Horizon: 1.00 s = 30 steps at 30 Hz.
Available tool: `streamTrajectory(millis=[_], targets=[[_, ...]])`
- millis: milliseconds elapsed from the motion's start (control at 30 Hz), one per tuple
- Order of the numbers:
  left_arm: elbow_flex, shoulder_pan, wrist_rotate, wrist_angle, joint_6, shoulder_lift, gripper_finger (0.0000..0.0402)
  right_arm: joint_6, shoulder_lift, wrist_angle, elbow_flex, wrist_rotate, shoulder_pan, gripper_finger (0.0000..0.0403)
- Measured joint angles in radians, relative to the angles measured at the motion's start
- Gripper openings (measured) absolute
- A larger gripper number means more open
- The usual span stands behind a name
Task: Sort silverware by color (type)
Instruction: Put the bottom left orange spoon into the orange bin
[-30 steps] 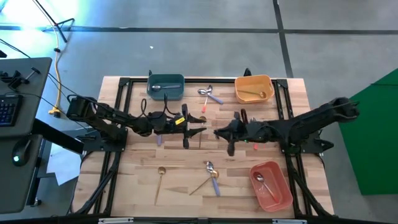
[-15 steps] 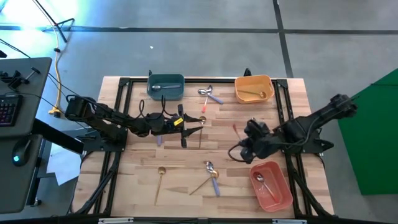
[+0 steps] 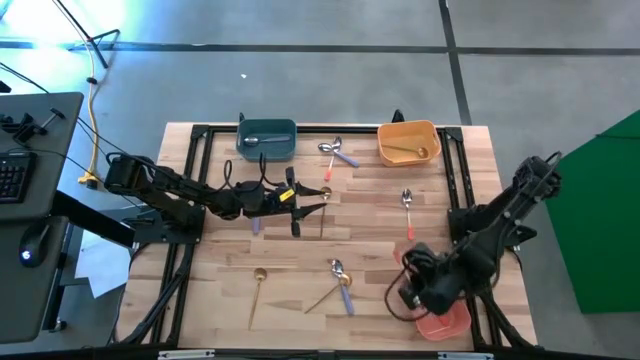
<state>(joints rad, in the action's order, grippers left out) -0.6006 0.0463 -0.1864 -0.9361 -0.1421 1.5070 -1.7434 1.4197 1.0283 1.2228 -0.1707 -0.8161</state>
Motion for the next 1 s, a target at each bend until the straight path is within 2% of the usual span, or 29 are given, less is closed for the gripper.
streamTrajectory(millis=[267,633,900,1000], targets=[[0.000,0.000,0.000,0.023,0.019,0.000,0.0129,-0.122,0.001,-0.076,0.000,0.106,-0.090,0.0001],[0.000,0.000,0.000,0.038,0.018,0.000,0.0129,-0.239,0.000,-0.017,-0.010,0.123,-0.128,0.0000],[-0.001,0.000,0.000,0.044,0.017,0.000,0.0129,-0.269,0.001,-0.170,-0.190,0.174,-0.126,0.0000],[-0.001,0.000,0.000,0.046,0.018,0.000,0.0129,-0.297,0.000,-0.206,-0.250,0.228,-0.126,0.0000]])
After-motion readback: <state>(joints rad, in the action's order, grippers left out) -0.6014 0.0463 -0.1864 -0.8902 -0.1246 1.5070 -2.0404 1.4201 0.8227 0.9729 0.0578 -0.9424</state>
